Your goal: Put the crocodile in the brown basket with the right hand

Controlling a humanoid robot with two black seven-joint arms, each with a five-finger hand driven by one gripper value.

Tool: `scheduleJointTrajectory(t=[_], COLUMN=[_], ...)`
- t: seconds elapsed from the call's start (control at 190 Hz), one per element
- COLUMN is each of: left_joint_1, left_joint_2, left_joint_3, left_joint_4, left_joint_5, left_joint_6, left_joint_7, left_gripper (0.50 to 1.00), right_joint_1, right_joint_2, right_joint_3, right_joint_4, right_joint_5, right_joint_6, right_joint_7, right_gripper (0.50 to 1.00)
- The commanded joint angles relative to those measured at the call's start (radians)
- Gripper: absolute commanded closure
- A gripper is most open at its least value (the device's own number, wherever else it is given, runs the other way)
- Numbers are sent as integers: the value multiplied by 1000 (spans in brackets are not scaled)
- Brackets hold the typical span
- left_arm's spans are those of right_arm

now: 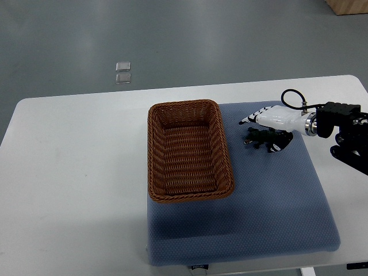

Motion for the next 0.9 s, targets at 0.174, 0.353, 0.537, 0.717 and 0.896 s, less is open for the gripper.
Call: scheduleJointTrajectory(t=[0.174, 0.353, 0.537, 0.717, 0.896], left_joint_1=[0, 0, 0, 0, 0], left_joint_2=[0, 0, 0, 0, 0], left_joint_3=[0, 0, 0, 0, 0], left_joint_4=[0, 0, 0, 0, 0], left_joint_5=[0, 0, 0, 0, 0], left_joint_6=[0, 0, 0, 0, 0], left_joint_7=[0, 0, 0, 0, 0], left_gripper=[500, 500, 500, 500, 500], right_joint_1=[-1, -1, 0, 0, 0], right_joint_2=[6, 6, 6, 5, 3], right_joint_3=[-22, -24, -30, -44, -44], right_joint_4=[-14, -18, -26, -40, -41], right_joint_5=[-5, -17, -35, -48, -48], right_joint_6=[-3, -4, -20, -35, -47], right_joint_7=[0, 0, 0, 0, 0], right_gripper=[581, 593, 607, 636, 701])
